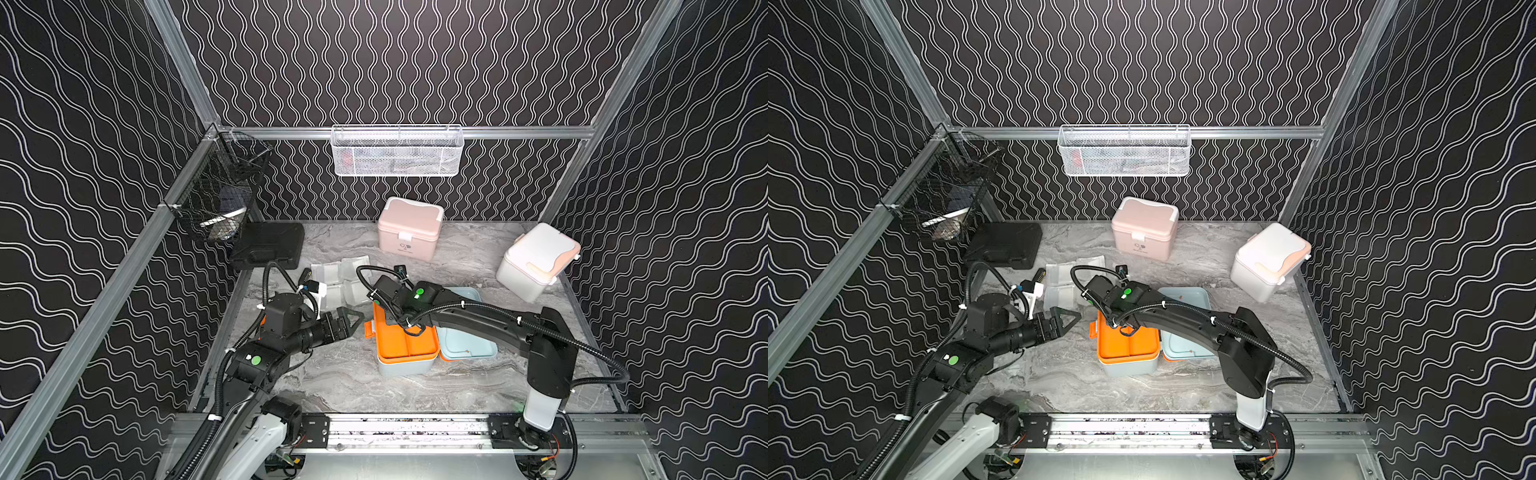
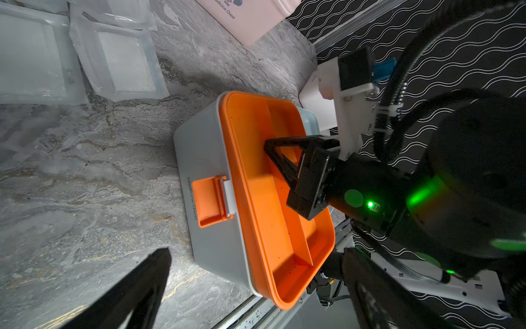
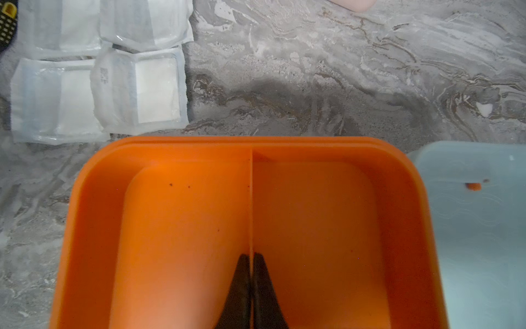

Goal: Open first aid kits and take out gauze
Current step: Close the lid of the first aid kit.

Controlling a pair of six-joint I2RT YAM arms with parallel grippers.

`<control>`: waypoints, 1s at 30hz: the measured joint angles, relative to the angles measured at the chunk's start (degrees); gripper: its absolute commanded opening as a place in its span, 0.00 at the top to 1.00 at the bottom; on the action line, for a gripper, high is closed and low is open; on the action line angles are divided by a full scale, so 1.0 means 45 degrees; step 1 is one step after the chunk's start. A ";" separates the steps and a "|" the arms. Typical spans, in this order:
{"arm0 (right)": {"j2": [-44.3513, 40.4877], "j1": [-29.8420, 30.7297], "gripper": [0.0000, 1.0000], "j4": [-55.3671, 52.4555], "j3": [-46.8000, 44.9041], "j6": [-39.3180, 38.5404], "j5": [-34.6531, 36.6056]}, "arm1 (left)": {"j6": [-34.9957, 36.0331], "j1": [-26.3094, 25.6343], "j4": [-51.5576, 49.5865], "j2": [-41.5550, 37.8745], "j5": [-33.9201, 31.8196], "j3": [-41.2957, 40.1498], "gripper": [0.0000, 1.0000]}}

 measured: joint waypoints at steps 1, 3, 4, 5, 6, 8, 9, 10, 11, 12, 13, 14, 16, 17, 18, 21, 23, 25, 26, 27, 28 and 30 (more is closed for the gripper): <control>-0.0005 0.0000 1.00 0.0000 0.0034 -0.0005 0.0034 | 0.0000 0.0000 0.0000 0.0000 0.0000 0.0000 0.01; -0.0005 0.0010 1.00 0.0005 0.0053 -0.0005 0.0073 | 0.0000 0.0000 0.0000 -0.0005 0.0000 0.0000 0.01; -0.0005 0.0019 1.00 0.0000 0.0053 -0.0005 0.0073 | 0.0000 0.0000 0.0000 -0.0010 0.0000 0.0000 0.01; -0.0005 0.0029 1.00 0.0005 0.0053 -0.0005 0.0078 | 0.0000 0.0000 0.0000 -0.0015 0.0000 0.0000 0.01; -0.0005 0.0039 1.00 0.0005 0.0049 -0.0005 0.0078 | 0.0000 0.0000 0.0000 -0.0019 0.0000 0.0000 0.01; -0.0005 0.0068 1.00 0.0024 0.0019 0.0000 0.0117 | 0.0000 0.0000 0.0000 -0.0044 0.0000 0.0010 0.01; 0.0000 0.0078 1.00 0.0034 -0.0015 0.0000 0.0131 | 0.0000 0.0000 0.0000 -0.0058 0.0000 0.0019 0.01; 0.0010 0.0087 1.00 0.0073 -0.0073 0.0010 0.0136 | 0.0000 0.0000 -0.0005 -0.0073 0.0000 0.0034 0.01; 0.0015 0.0092 1.00 0.0155 -0.0170 0.0029 0.0165 | 0.0000 0.0000 -0.0005 -0.0078 0.0000 0.0058 0.01; 0.0015 0.0102 1.00 0.0219 -0.0267 0.0044 0.0170 | 0.0000 0.0000 -0.0005 -0.0078 0.0000 0.0078 0.01; 0.0015 0.0117 1.00 0.0316 -0.0374 0.0053 0.0185 | 0.0000 0.0000 0.0000 -0.0083 0.0005 0.0083 0.01; 0.0015 0.0146 1.00 0.0442 -0.0481 0.0068 0.0223 | 0.0000 0.0000 -0.0005 -0.0092 0.0000 0.0083 0.01; 0.0010 0.0204 1.00 0.0631 -0.0661 0.0107 0.0369 | 0.0000 0.0000 -0.0005 -0.0097 0.0000 0.0083 0.01; 0.0000 0.0238 1.00 0.0699 -0.0729 0.0160 0.0442 | 0.0000 0.0000 -0.0005 -0.0107 0.0005 0.0083 0.01; -0.0015 0.0257 1.00 0.0772 -0.0787 0.0209 0.0500 | 0.0000 0.0000 -0.0005 -0.0112 0.0005 0.0087 0.01; -0.0078 0.0340 1.00 0.0976 -0.0986 0.0408 0.0695 | 0.0000 0.0000 -0.0005 -0.0131 0.0005 0.0092 0.01; -0.0126 0.0379 1.00 0.1064 -0.1064 0.0427 0.0743 | 0.0000 0.0000 -0.0005 -0.0151 0.0005 0.0092 0.01; -0.0146 0.0393 1.00 0.1044 -0.1039 0.0476 0.0797 | 0.0000 0.0000 -0.0005 -0.0175 0.0010 0.0092 0.01; -0.0160 0.0408 1.00 0.1010 -0.1025 0.0520 0.0801 | 0.0000 0.0000 -0.0005 -0.0189 0.0010 0.0092 0.01; -0.0194 0.0413 1.00 0.0986 -0.1025 0.0520 0.0801 | 0.0000 0.0000 -0.0005 -0.0199 0.0010 0.0087 0.01; -0.0262 0.0423 1.00 0.0962 -0.1025 0.0520 0.0811 | -0.0005 0.0000 -0.0005 -0.0219 0.0005 0.0087 0.01; -0.0486 0.0418 1.00 0.0967 -0.1025 0.0505 0.0899 | -0.0005 0.0000 -0.0005 -0.0248 0.0010 0.0087 0.01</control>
